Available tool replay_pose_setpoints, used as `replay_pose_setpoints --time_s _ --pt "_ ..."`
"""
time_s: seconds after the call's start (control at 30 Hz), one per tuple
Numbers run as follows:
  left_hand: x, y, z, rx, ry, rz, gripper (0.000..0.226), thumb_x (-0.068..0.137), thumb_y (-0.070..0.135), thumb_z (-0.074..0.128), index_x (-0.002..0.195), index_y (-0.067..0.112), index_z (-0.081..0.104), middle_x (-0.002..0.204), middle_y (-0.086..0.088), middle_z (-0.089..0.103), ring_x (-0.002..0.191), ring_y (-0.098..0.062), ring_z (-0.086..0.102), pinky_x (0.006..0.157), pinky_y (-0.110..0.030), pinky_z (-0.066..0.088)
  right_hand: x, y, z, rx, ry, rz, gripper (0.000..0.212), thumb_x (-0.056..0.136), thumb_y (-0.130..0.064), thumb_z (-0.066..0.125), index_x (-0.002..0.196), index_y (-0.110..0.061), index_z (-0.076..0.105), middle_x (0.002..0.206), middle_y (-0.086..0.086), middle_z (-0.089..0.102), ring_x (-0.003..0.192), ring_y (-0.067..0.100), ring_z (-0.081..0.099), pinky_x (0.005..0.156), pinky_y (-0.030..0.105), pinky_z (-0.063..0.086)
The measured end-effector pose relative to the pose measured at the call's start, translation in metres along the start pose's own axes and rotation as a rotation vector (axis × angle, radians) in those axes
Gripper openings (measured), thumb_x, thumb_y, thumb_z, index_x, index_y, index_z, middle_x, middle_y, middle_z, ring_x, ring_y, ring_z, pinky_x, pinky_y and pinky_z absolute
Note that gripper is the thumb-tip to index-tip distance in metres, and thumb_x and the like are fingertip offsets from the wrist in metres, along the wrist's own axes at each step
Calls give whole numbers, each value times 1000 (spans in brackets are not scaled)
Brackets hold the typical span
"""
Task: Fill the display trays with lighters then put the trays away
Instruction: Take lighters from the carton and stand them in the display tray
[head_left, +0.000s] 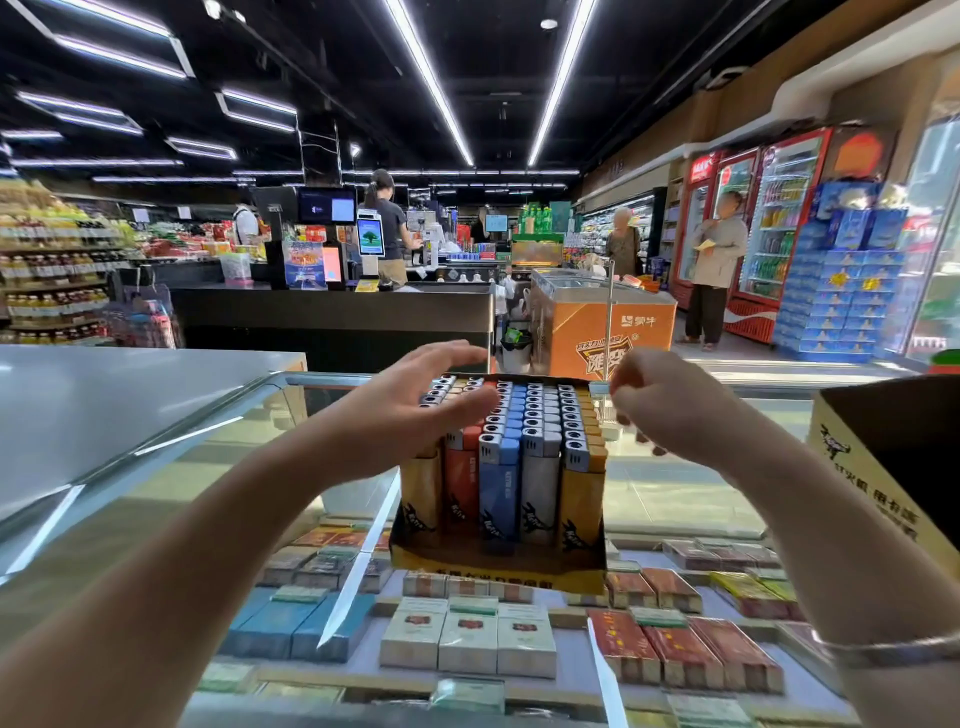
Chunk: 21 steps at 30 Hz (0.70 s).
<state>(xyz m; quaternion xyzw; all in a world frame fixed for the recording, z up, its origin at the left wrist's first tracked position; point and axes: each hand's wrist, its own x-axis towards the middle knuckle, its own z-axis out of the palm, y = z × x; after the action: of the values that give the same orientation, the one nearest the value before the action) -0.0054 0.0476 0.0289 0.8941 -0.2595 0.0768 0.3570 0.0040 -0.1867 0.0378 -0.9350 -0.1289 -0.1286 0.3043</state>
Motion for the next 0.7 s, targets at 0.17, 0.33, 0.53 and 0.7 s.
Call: replay_pose_setpoints --time_s 0.17,0.33,0.53,0.7 --pt "-9 -6 7 -144 -9 -247 110 48 86 54 141 40 19 150 -4 27 121 -13 41 85 -23 44 -5 4 5 -119 -593 107 40 80 -13 70 112 -23 48 93 -12 50 92 14 52 70 23 47" --pt "-11 -4 13 -366 50 -296 88 57 58 62 136 38 28 101 12 49 65 8 63 47 -9 46 -7 5 1 31 -790 11 54 72 -7 75 102 -40 45 98 -29 48 95 -9 44 76 9 33" --pt "-11 -13 10 -404 184 -324 48 71 45 63 113 39 40 95 11 50 67 -5 65 45 -12 47 -5 5 16 114 -667 7 69 72 -16 77 132 -27 43 137 -4 46 125 10 39 98 23 35" --pt "-11 -34 -9 -378 304 -421 29 84 38 61 110 33 48 91 1 60 64 -9 66 43 -15 46 -5 -2 48 391 -626 8 79 76 -6 72 141 -22 30 144 1 37 116 4 34 73 5 42"
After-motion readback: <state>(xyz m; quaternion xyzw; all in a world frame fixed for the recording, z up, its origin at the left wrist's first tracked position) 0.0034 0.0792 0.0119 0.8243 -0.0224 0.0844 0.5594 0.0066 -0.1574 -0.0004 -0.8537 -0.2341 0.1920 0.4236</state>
